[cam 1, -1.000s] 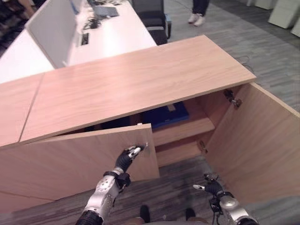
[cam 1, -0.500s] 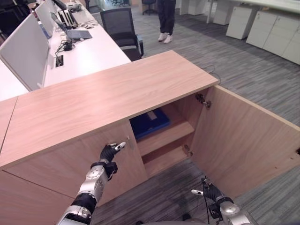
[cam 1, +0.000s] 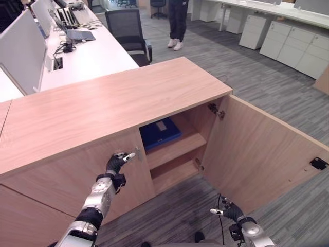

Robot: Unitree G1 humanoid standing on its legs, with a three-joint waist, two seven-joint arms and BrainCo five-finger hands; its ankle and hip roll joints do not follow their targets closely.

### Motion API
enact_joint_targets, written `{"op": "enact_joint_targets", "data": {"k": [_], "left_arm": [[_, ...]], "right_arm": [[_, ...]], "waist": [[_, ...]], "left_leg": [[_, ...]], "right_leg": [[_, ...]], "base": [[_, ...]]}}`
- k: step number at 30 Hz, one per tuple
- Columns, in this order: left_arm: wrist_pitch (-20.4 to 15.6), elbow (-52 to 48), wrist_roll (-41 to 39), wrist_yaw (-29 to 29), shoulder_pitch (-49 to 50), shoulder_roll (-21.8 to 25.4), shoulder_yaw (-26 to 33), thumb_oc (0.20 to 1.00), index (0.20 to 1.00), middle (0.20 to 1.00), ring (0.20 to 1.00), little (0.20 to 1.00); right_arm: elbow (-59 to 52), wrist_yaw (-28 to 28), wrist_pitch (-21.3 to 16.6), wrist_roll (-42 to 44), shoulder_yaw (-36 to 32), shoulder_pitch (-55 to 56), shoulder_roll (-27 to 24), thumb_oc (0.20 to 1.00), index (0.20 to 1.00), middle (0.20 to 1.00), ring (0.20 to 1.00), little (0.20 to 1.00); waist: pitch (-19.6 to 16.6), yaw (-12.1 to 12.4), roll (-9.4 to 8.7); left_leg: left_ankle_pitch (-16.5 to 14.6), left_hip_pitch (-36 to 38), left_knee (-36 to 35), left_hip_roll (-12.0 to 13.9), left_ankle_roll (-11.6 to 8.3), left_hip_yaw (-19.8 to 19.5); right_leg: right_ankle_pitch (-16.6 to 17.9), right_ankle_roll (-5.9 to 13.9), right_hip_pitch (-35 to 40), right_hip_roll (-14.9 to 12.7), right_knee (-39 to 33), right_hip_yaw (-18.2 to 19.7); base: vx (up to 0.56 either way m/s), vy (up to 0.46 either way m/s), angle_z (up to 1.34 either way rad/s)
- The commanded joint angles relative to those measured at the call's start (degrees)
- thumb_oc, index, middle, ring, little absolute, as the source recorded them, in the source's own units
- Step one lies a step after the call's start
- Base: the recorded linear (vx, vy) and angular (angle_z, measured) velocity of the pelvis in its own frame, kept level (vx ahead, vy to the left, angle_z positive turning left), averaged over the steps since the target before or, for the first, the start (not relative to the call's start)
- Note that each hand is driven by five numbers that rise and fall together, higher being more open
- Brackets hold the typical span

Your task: Put the empty folder in the office cabinet

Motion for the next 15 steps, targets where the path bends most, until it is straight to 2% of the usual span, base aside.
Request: {"op": "enact_joint_targets", "data": {"k": [1,4,5,7,8,10,11,13,15], "left_arm": [[-5.3,-0.8,3.2,-2.5,-8.7,1.0,0.8,1.0,1.0,1.0,1.0,1.0],[-4.4,-3.4,4.7,-4.7,-5.4,-0.2,-1.8,1.0,1.0,1.0,1.0,1.0],[-3.7,-5.3,6.9,-6.6,-2.6,-0.7,-4.6,1.0,1.0,1.0,1.0,1.0],[-3.6,-6.1,6.9,-6.8,-1.9,-0.9,-4.7,1.0,1.0,1.0,1.0,1.0],[-3.3,-6.4,6.5,-6.9,-0.9,-1.1,-4.9,1.0,1.0,1.0,1.0,1.0],[-2.6,-7.2,5.9,-7.7,0.8,-1.0,-5.2,1.0,1.0,1.0,1.0,1.0],[-2.4,-7.1,6.0,-8.2,1.6,-1.0,-5.5,1.0,1.0,1.0,1.0,1.0],[-2.1,-7.2,6.5,-9.0,2.9,-0.3,-5.7,1.0,1.0,1.0,1.0,1.0],[-2.0,-7.3,7.2,-9.8,4.4,0.0,-5.8,1.0,1.0,1.0,1.0,1.0]], "right_arm": [[3.3,-0.8,-1.1,2.5,-1.5,-3.6,0.9,1.0,1.0,1.0,1.0,1.0],[4.3,-1.3,-1.1,2.9,-3.1,-4.3,0.4,1.0,1.0,1.0,1.0,1.0],[4.3,-1.5,-1.3,4.0,-4.7,-4.4,0.4,1.0,1.0,1.0,1.0,1.0],[4.4,-1.7,-1.2,4.1,-5.0,-5.0,0.5,1.0,1.0,1.0,1.0,1.0],[4.3,-2.0,-1.2,4.2,-5.1,-5.9,0.5,1.0,1.0,1.0,1.0,1.0],[4.4,-2.4,-1.3,4.0,-5.0,-6.8,0.8,1.0,1.0,1.0,1.0,1.0],[4.6,-2.5,-1.4,3.9,-4.8,-7.0,1.0,1.0,1.0,1.0,1.0,1.0],[5.4,-2.2,-1.4,3.5,-4.2,-7.3,1.2,1.0,1.0,1.0,1.0,1.0],[6.0,-2.0,-1.4,3.3,-3.9,-7.2,1.0,1.0,1.0,1.0,1.0,1.0]], "waist": [[0.3,0.7,-0.38],[0.8,1.1,-0.25],[2.2,0.6,0.13],[2.7,0.8,0.43],[3.4,1.4,0.98],[3.4,2.8,1.65],[3.3,3.0,1.62],[2.9,3.3,1.14],[2.2,3.2,0.75]], "left_leg": [[-5.5,4.1,0.7,-2.4,1.27,-1.5],[-5.5,3.8,0.7,-2.5,1.56,-1.2],[-5.2,3.4,0.7,-2.4,2.04,-1.2],[-5.1,3.1,0.7,-2.2,2.17,-0.9],[-4.9,2.8,0.7,-1.8,2.15,0.0],[-4.5,2.3,0.7,-1.0,1.81,2.5],[-4.8,2.7,0.9,-0.9,1.72,3.7],[-5.1,3.2,1.3,-0.5,1.44,5.8],[-4.8,3.1,1.7,-0.2,0.86,6.9]], "right_leg": [[-1.6,4.77,1.0,-2.7,5.1,-2.9],[-1.3,4.92,0.2,-2.8,5.8,-3.1],[-1.9,4.82,-2.0,-1.8,9.9,-2.6],[-1.9,4.91,-3.5,-1.7,12.0,-3.4],[-1.9,4.66,-4.8,-2.6,13.9,-7.0],[-2.3,3.3,-4.9,-5.9,15.8,-18.3],[-2.4,2.81,-4.5,-7.0,16.5,-21.8],[-1.7,2.41,-3.7,-7.7,14.1,-24.1],[-1.2,2.49,-1.8,-6.9,9.5,-23.2]], "base": [[-0.01,0.029,0.09],[-0.04,0.019,0.14],[-0.11,0.004,0.08],[-0.11,-0.006,-0.07],[-0.1,-0.03,-0.31],[-0.09,-0.062,-0.53],[0.0,-0.125,-0.73],[0.03,-0.191,-0.77],[0.04,-0.161,-0.6]]}}
